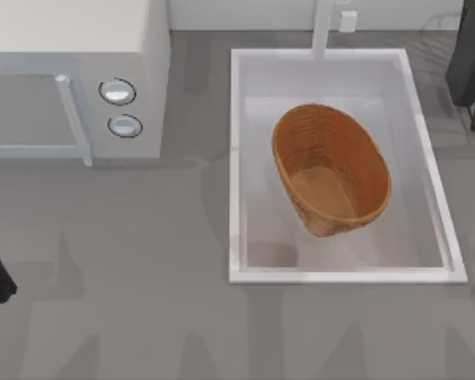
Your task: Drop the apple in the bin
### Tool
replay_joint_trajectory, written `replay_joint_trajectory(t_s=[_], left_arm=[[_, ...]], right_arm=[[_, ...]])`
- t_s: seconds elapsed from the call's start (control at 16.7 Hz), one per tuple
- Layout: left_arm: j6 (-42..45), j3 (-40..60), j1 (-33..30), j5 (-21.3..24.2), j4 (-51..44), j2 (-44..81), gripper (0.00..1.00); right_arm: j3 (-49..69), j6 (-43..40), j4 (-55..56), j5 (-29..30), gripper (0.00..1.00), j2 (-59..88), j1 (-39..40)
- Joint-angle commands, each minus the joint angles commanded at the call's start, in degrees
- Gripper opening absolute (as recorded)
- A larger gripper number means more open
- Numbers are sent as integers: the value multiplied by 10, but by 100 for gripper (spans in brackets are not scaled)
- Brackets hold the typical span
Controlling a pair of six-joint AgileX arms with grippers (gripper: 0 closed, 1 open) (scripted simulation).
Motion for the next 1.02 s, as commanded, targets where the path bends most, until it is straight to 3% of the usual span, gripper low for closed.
replay_joint_trajectory(t_s=[0.6,1.02], left_arm=[[0,0,0,0,0,0,100],[0,0,0,0,0,0,100]], right_arm=[[255,42,-277,191,100,532,164],[392,63,-408,291,100,780,246]])
